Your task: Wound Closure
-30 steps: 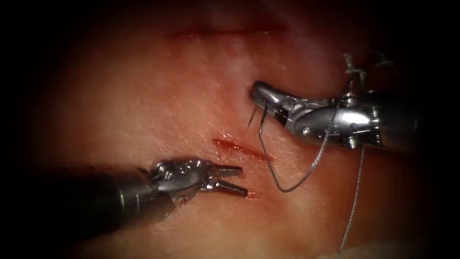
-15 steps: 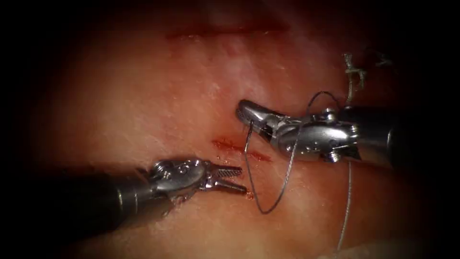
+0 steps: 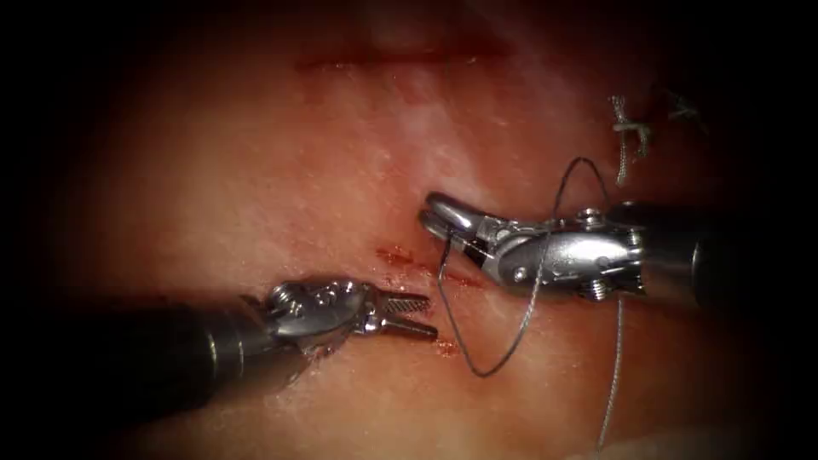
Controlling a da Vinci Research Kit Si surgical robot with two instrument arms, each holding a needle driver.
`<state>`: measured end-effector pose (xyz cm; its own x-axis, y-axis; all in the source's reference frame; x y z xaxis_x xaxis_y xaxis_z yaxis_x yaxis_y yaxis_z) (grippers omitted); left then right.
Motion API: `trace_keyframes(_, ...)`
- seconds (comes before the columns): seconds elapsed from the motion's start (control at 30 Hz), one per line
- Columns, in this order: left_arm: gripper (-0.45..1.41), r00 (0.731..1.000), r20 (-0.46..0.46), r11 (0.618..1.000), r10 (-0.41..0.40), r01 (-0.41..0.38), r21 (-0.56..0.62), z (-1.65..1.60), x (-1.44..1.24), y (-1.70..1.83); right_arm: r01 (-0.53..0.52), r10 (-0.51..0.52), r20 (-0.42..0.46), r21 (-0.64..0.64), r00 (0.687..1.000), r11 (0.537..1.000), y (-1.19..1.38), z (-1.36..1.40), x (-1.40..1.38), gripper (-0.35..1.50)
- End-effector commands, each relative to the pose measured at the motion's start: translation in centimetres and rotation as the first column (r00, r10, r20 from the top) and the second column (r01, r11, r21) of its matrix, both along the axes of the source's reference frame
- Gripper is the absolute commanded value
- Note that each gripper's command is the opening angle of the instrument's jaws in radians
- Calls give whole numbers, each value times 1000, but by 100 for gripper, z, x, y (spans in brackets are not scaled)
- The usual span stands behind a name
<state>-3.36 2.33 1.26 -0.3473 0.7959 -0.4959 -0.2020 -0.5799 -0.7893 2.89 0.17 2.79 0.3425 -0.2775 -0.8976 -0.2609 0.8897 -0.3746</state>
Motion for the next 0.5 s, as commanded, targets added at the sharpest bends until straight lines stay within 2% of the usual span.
trace_keyframes(0.03, 22, 1000, 2, 1000, 2, -2, -1, 8, -6, -1, -2, 2, -12, 11, 1000, 1000, 7, 1, 4, -35)
trace_keyframes(0.5, 17, 1000, -16, 1000, -11, 11, 13, 28, -5, -4, -18, 19, -24, 43, 1000, 999, 33, 3, -5, -35)
